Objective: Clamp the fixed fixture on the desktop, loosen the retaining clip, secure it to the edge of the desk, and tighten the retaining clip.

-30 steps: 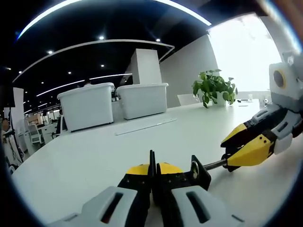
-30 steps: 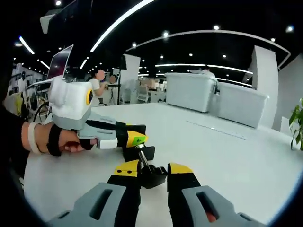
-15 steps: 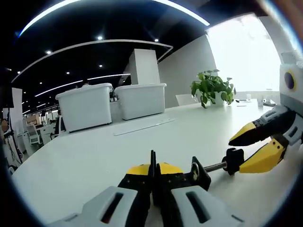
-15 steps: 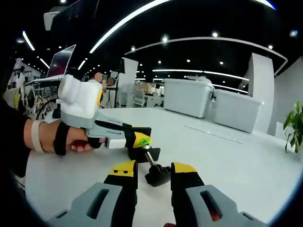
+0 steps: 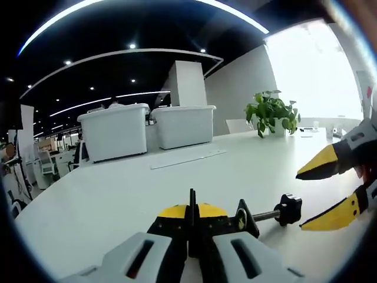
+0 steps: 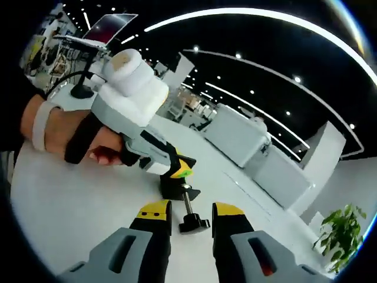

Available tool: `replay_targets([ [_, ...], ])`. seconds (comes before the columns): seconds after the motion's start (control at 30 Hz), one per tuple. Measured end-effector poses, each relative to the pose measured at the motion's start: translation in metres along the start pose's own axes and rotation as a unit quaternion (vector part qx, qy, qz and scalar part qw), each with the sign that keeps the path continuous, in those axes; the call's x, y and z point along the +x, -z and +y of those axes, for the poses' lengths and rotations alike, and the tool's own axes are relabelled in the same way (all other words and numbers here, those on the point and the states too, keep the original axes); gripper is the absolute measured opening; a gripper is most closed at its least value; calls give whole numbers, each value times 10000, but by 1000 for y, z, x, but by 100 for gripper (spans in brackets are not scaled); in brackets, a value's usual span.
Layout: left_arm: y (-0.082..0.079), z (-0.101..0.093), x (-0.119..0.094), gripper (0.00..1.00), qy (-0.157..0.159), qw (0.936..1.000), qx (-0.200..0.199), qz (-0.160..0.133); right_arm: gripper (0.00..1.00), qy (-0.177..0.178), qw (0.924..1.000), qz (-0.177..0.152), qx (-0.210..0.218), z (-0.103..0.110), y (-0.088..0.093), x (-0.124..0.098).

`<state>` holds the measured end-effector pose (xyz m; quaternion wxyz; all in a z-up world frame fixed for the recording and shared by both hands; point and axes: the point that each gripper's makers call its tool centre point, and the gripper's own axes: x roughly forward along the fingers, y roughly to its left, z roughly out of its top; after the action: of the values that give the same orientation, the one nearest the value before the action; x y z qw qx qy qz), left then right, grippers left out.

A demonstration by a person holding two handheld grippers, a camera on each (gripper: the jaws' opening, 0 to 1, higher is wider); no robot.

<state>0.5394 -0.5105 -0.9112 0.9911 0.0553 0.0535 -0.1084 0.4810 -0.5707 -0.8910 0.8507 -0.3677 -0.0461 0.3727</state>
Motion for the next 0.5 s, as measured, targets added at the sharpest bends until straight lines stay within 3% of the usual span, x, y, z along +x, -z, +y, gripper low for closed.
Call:
replay_targets([
  [0.07,-1,0,-1,3,14,10000,29,-19,25,-84,9993,18,-377,14,-8,7],
  [0.23,-6,3,-3,3,37,9998,-154,-144,24,129,9929,400,-1112,11,-2,21],
  [0.37,-8,5,-3,3,25,9994,-290,-183,24,217,9826,591,-1745,15,0,31],
  [0.5,-9,3,-3,3,77,9992,-339,-203,21,397,9668,751,-2409,12,5,42],
])
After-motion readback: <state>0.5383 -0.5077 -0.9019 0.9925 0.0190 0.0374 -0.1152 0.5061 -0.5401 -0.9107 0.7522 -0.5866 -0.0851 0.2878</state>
